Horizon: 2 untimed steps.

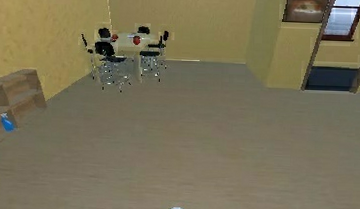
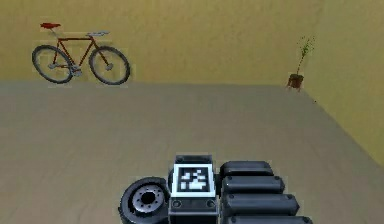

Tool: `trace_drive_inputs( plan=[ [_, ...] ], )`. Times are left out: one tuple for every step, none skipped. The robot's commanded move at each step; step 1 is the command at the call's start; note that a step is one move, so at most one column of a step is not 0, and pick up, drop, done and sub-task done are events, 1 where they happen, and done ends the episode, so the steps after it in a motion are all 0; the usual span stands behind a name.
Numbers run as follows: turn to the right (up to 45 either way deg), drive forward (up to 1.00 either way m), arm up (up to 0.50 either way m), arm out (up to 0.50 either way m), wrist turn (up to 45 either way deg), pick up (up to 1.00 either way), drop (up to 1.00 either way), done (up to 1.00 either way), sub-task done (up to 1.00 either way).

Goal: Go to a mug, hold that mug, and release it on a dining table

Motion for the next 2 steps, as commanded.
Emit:
trace_drive_inputs(
  plan=[
    [3.0,0.0,0.0,0.0,0.0,0.0,0.0,0.0,0.0],
    [0.0,1.0,0.0,0.0,0.0,0.0,0.0,0.0,0.0]
  ],
)
